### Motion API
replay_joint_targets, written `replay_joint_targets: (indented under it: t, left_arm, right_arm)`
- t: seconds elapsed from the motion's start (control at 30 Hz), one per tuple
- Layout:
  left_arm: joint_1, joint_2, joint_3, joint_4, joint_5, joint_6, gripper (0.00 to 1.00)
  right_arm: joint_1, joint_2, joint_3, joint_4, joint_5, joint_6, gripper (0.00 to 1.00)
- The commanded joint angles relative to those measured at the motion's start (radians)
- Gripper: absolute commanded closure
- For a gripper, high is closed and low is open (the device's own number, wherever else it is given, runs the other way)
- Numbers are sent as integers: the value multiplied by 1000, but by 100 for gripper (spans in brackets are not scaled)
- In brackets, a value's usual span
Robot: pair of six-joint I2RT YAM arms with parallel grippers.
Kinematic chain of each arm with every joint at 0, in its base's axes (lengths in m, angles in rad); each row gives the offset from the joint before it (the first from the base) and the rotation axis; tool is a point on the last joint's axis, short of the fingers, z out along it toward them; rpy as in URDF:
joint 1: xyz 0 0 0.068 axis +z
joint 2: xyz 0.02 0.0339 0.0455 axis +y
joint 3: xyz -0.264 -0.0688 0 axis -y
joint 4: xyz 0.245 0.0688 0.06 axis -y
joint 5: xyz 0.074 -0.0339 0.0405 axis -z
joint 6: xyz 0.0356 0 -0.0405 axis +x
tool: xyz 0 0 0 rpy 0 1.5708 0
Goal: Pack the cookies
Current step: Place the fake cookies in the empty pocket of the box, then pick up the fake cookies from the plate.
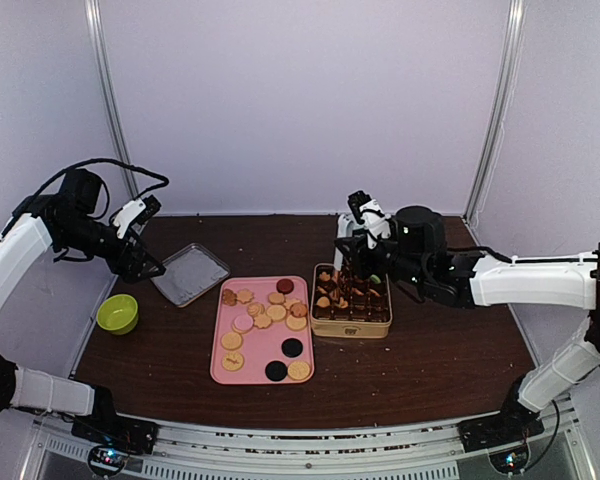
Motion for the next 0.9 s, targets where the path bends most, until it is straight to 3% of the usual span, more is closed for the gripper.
replay_joint_targets:
  t: [0.0, 0.6, 0.87]
  left_arm:
    - [8, 3, 28, 5, 20, 8, 2]
    - [8, -3, 25, 6, 23, 8, 3]
    - [8, -23, 14, 28, -28, -11, 2]
  right_arm:
    - [-16, 2, 25, 1, -7, -41, 65]
    - [0, -137, 63, -8, -65, -25, 68]
    - [144, -113, 89, 3, -42, -7, 68]
